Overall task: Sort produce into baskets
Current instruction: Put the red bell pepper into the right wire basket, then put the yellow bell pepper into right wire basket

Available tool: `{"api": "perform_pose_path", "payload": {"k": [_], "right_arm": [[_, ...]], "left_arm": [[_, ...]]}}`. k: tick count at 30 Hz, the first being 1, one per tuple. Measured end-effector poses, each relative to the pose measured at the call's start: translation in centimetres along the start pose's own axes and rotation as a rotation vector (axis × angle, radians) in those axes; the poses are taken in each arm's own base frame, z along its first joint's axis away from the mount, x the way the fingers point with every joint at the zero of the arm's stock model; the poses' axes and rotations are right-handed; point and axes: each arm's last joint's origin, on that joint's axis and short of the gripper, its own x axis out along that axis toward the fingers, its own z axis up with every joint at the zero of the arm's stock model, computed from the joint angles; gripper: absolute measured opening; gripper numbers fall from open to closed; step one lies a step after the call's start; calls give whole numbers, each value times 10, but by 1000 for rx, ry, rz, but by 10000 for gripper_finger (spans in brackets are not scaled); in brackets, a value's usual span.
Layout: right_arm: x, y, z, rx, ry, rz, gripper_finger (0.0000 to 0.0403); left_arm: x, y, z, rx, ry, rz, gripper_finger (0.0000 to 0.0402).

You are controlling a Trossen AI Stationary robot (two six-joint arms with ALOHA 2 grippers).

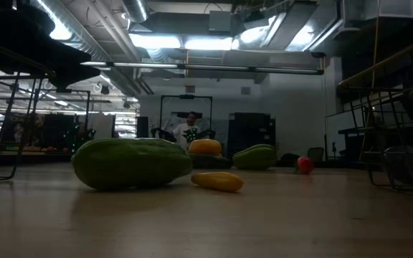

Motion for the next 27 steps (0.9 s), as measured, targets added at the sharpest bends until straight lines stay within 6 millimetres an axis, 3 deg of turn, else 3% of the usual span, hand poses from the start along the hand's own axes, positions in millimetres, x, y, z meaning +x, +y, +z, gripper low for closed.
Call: {"api": "perform_pose_path", "payload": {"k": [4,10,15,20,27], "right_arm": [[1,0,-1,-2,0,-3,393],[-3,3,1,11,-11,14,379],[-24,2,17,22,-87,46,379],[-52,1,48,37,-198,31,379],[-69,3,118,-3,-415,-50,379]], "left_arm": [[0,0,0,0,0,0,306],[0,0,0,0,0,0,306],[0,0,0,0,0,0,306],[0,0,0,0,-1,0,306],[0,0,0,0,0,0,306]]}}
